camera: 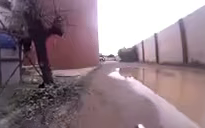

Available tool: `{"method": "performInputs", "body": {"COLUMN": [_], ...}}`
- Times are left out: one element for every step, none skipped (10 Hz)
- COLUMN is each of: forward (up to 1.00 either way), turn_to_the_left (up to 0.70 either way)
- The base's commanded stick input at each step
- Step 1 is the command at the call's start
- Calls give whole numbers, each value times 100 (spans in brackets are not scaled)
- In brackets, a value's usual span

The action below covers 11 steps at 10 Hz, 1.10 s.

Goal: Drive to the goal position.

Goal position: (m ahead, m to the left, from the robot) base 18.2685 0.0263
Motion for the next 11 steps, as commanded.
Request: {"method": "performInputs", "body": {"forward": [50, 50, 50, 50, 50, 50, 50, 50, 50, 50, 50], "turn_to_the_left": [0, 0, 0, 0, 0, 0, 0, 0, 0, 0, 0]}}
